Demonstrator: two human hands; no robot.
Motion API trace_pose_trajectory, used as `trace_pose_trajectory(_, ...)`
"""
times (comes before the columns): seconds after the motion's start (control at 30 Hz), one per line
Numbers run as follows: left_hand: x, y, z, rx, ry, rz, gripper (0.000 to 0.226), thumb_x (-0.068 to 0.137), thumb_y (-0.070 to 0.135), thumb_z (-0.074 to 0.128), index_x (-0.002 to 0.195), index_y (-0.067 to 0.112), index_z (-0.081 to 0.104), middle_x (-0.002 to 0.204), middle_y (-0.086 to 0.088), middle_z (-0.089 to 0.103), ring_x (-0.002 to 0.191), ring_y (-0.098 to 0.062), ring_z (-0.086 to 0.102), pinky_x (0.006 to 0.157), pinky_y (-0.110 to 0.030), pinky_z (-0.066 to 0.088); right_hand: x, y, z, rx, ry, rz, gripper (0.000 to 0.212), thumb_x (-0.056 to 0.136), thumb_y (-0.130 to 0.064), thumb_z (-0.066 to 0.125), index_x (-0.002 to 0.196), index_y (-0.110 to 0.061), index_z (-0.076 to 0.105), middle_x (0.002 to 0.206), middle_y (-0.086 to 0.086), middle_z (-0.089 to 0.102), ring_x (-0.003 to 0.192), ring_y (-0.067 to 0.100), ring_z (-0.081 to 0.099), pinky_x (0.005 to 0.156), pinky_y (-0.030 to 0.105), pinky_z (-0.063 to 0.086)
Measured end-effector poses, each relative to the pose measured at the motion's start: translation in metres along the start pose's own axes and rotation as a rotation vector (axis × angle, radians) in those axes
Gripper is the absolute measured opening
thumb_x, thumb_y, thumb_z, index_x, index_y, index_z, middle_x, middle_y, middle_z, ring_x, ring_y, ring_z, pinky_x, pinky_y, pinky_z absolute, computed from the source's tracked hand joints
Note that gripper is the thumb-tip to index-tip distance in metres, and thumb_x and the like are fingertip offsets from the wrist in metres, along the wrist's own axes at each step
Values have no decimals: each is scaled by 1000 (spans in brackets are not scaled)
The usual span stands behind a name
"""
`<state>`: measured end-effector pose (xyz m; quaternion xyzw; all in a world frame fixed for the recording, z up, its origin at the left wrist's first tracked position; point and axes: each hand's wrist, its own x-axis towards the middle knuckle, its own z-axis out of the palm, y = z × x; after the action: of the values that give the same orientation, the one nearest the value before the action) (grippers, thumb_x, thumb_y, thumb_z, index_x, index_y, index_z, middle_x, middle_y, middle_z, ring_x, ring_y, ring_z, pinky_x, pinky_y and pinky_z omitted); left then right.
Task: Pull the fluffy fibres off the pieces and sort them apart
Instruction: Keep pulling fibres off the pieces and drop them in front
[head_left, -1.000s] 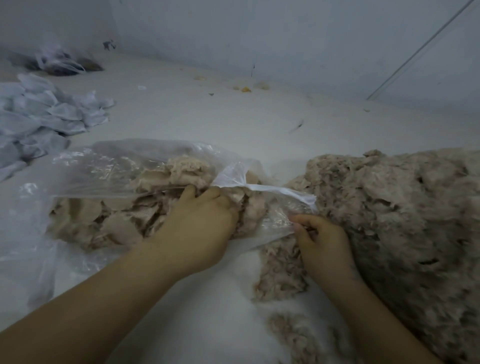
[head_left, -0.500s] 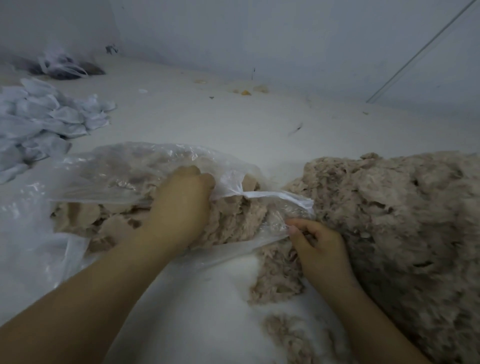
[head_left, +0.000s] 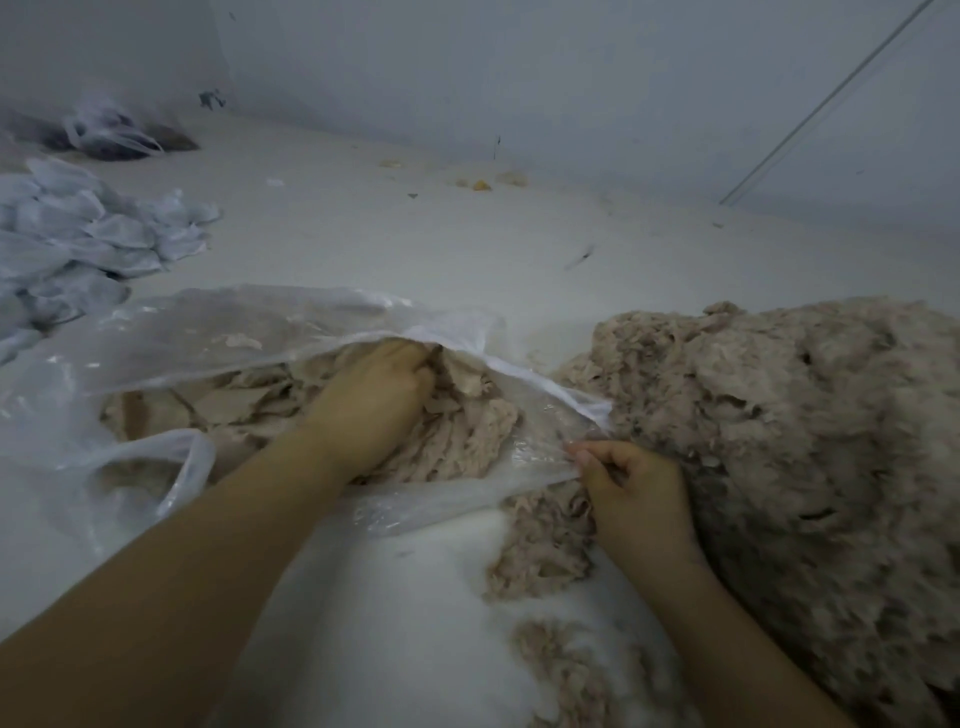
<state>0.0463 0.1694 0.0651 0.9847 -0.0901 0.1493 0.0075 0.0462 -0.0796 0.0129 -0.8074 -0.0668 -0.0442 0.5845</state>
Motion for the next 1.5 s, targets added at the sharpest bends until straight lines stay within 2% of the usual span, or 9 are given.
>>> trace_pose_trajectory(0.3, -6, 17, -14, -86, 59, 244, 30, 92, 8, 53, 119, 8, 66, 120, -9, 65, 108, -29, 58, 89, -42, 48, 0, -8, -7, 156, -47, 113, 24, 97, -8, 55, 92, -22, 73, 64, 18, 66, 53, 23, 59, 44, 21, 46)
trace_pose_trajectory(0.47, 12, 10, -23, -184, -11, -27, 34, 99, 15, 43, 125, 24, 63, 123, 0, 65, 106, -21, 60, 87, -28, 45, -6, -10, -15, 173, -81, 155, 22, 97, -7, 55, 97, -21, 73, 56, -3, 65, 48, 7, 59, 47, 18, 47)
trace_pose_trajectory(0.63, 8, 29, -11, -11, -43, 176, 36, 90, 8, 49, 123, 16, 63, 127, -5, 60, 112, -22, 57, 97, -33, 45, -16, -5, -25, 163, -185, 115, 30, 95, -6, 58, 116, -27, 64, 58, -13, 54, 48, 2, 47, 48, 16, 41)
trace_pose_trajectory(0.77, -20, 47, 0, 47, 92, 341, 28, 89, 6, 53, 113, 0, 65, 124, -17, 60, 119, -34, 52, 99, -44, 45, -29, -6, -35, 161, -226, 29, 41, 91, -10, 66, 118, -41, 58, 60, -6, 54, 49, 3, 47, 50, 14, 40)
trace_pose_trajectory(0.93, -46, 80, -4, 11, 481, 378, 21, 88, -2, 49, 78, 2, 67, 84, -16, 63, 83, -33, 56, 70, -41, 43, -37, 3, -37, 237, -269, 114, 25, 89, -10, 69, 109, -24, 64, 53, -7, 47, 46, 6, 42, 46, 20, 38)
trace_pose_trajectory(1.03, -58, 99, -7, -213, 231, 282, 18, 88, 25, 55, 75, 15, 63, 68, -1, 56, 61, -22, 53, 52, -29, 37, -33, 6, -41, 243, -296, 127, 14, 90, -10, 67, 103, -16, 67, 51, -9, 45, 45, 6, 41, 45, 20, 39)
trace_pose_trajectory(1.13, -64, 110, 2, -227, -62, 160, 35, 87, 58, 45, 91, 29, 63, 78, 9, 60, 64, -13, 59, 52, -29, 45, -32, 8, -42, 223, -313, 99, 9, 90, -13, 67, 95, -19, 71, 55, -8, 49, 48, 7, 45, 47, 20, 41)
trace_pose_trajectory(1.23, -66, 110, 16, -333, -53, 83, 25, 94, 43, 50, 104, 26, 65, 96, 7, 61, 84, -14, 60, 69, -33, 49, -32, 10, -40, 206, -327, 53, 13, 89, -11, 68, 93, -22, 73, 55, -9, 50, 48, 4, 46, 47, 19, 41)
trace_pose_trajectory(1.5, -37, 99, 26, -715, 87, -60, 6, 86, 21, 66, 82, 22, 71, 81, 11, 63, 79, -4, 57, 70, -24, 47, -31, 13, -35, 89, -417, -97, 37, 86, -21, 71, 108, -51, 68, 57, -9, 43, 50, 5, 40, 52, 27, 44)
